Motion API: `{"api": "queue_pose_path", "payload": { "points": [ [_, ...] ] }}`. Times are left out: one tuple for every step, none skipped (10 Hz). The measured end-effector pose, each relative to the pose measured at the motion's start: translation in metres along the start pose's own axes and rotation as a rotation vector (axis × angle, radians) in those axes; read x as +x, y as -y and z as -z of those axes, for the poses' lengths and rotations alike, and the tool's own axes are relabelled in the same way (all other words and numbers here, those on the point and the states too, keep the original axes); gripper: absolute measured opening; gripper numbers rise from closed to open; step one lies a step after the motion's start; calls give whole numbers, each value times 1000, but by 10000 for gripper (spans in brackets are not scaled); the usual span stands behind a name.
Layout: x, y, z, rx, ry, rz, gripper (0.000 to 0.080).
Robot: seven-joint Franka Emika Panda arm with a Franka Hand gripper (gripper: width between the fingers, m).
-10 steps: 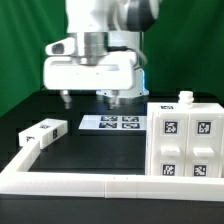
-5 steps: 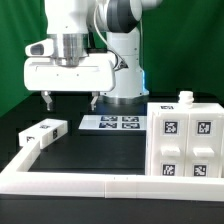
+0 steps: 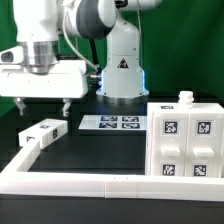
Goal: Assemble cabinet
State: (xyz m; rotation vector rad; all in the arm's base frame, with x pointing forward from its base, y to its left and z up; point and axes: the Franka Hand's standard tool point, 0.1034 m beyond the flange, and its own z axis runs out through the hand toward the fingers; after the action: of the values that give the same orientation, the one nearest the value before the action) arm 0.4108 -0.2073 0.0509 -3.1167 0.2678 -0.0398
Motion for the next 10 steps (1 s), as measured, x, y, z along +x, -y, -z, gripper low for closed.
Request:
{"api": "queue_pose_path", "payload": {
  "points": [
    [-1,-7,-2,1,1,-7,797],
    [-2,-9,-3,1,2,-8,797],
    [-3,-7,-5,-2,0,-6,797],
    [-4,-2,-6,-5,-2,2,797],
    [-4,1,-8,-5,0,8,797],
    [-4,1,-11,-9,-3,12,797],
    [-4,5,-14,-9,-2,17,797],
    [-3,7,-18,-12,-1,24,797],
    [-4,5,-22,-19,-6,37,797],
    [-5,5,-25,-22,-6,38,797]
  ]
}}
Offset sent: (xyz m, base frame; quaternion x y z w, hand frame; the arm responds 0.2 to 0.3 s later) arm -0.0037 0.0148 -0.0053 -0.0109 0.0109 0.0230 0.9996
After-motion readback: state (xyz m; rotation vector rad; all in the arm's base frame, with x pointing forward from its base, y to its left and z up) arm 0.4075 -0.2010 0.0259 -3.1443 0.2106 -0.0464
